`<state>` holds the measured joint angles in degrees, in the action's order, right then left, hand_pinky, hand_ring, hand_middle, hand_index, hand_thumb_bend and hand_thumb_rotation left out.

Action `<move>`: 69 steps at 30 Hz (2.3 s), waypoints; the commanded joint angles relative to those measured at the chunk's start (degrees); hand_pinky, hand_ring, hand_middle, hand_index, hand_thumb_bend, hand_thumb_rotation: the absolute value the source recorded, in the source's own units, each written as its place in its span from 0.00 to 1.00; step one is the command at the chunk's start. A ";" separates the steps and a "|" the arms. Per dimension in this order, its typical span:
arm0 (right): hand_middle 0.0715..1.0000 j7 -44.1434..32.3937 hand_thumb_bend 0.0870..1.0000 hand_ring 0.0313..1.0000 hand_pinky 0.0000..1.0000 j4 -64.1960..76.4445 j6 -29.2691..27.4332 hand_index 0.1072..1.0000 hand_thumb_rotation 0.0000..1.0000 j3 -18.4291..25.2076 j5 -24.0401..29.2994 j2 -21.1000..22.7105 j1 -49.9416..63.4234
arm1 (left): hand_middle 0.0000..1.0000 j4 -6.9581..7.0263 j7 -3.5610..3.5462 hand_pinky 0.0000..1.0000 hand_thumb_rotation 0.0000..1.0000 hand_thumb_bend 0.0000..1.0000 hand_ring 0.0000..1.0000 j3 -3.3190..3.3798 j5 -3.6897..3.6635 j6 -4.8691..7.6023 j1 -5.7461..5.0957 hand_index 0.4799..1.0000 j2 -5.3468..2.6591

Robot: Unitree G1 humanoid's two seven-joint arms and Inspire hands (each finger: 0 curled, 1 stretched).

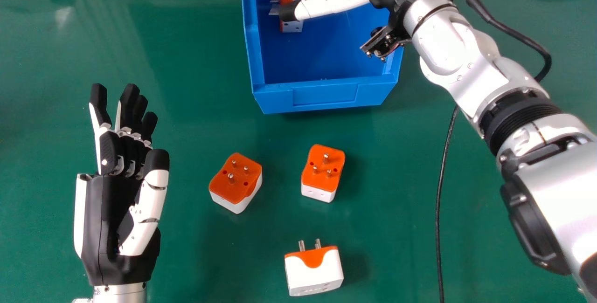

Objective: Pick all objects and put in blue box

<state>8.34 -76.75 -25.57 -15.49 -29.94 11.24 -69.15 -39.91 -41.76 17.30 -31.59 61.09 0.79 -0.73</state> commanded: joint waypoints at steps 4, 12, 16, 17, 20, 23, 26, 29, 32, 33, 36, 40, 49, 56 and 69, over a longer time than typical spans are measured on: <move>0.96 0.63 1.00 0.94 0.85 1.38 -2.00 0.93 0.53 -0.62 -0.35 2.06 -3.78 | 0.99 0.54 0.20 1.00 0.43 0.31 1.00 0.12 0.63 1.09 0.41 0.91 0.30; 0.97 4.85 1.00 0.94 0.85 4.83 -11.23 0.94 0.55 0.73 1.64 4.51 1.35 | 0.98 1.21 0.88 1.00 0.42 0.32 1.00 -0.34 1.19 1.34 -0.18 0.90 -0.13; 0.91 6.08 0.99 0.88 0.79 10.09 -22.73 0.88 0.54 4.74 6.31 6.69 9.53 | 0.98 1.91 1.09 1.00 0.42 0.32 1.00 -0.45 1.28 1.47 -0.70 0.90 -0.31; 0.91 5.61 0.99 0.88 0.79 11.78 -25.74 0.88 0.54 5.86 7.83 7.24 12.16 | 0.98 1.86 1.22 1.00 0.42 0.32 1.00 -0.37 1.38 1.59 -0.72 0.90 -0.31; 0.84 4.22 0.94 0.81 0.70 17.87 -33.26 0.82 0.49 8.35 11.15 9.22 20.69 | 0.98 1.27 1.53 1.00 0.43 0.32 1.00 -0.10 1.60 2.09 -0.59 0.90 -0.36; 0.79 2.35 0.89 0.76 0.64 23.19 -36.72 0.78 0.46 9.89 13.36 10.75 27.35 | 0.98 1.08 2.20 1.00 0.44 0.33 1.00 -0.14 2.08 2.30 -0.56 0.90 -0.41; 0.75 0.01 0.85 0.72 0.59 28.17 -39.00 0.74 0.42 11.03 15.94 11.80 34.47 | 0.98 1.11 2.62 1.00 0.46 0.33 1.00 -0.35 2.35 2.37 -0.56 0.90 -0.46; 0.73 -1.77 0.82 0.69 0.56 31.72 -40.51 0.72 0.40 11.92 17.91 12.17 40.61 | 0.98 1.52 2.78 1.00 0.47 0.33 1.00 -0.53 2.40 2.27 -0.73 0.90 -0.48; 0.72 -2.02 0.82 0.68 0.54 34.39 -41.85 0.71 0.38 13.10 17.97 11.88 46.51 | 0.98 1.72 2.61 1.00 0.47 0.33 1.00 -0.63 2.16 2.11 -0.91 0.90 -0.43; 0.72 -1.88 0.82 0.68 0.54 35.11 -42.03 0.71 0.37 13.48 17.53 11.74 48.06 | 0.99 1.58 2.41 1.00 0.47 0.33 1.00 -0.60 1.94 2.01 -0.86 0.90 -0.35; 0.71 -1.37 0.82 0.67 0.53 36.96 -42.30 0.70 0.36 14.51 15.95 11.53 52.22 | 0.99 1.42 2.03 1.00 0.48 0.33 1.00 -0.54 1.54 1.69 -0.76 0.90 -0.23; 0.71 -0.69 0.83 0.67 0.56 38.92 -42.08 0.71 0.36 15.64 13.99 10.70 56.62 | 0.99 1.52 1.63 1.00 0.48 0.33 1.00 -0.59 1.33 1.56 -0.76 0.90 -0.21; 0.71 -2.47 0.84 0.68 0.61 36.73 -42.04 0.72 0.32 13.86 13.44 8.24 61.80 | 0.99 1.57 0.13 1.00 0.48 0.33 1.00 -0.50 0.12 1.15 -0.89 0.90 -0.17; 0.72 -1.70 0.85 0.70 0.62 34.52 -40.92 0.72 0.30 12.72 10.11 7.02 61.78 | 0.99 1.69 0.11 1.00 0.48 0.33 1.00 -0.52 0.41 1.45 -0.94 0.91 -0.15; 0.73 5.91 0.88 0.70 0.61 24.40 -38.13 0.73 0.28 8.84 1.10 5.70 55.12 | 0.99 1.38 0.50 1.00 0.47 0.33 1.00 -0.46 0.95 1.27 -0.76 0.91 -0.05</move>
<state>12.81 -52.08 -63.38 -6.48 -29.06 16.97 -12.47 -39.16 -41.13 17.08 -31.10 61.91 0.11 -1.16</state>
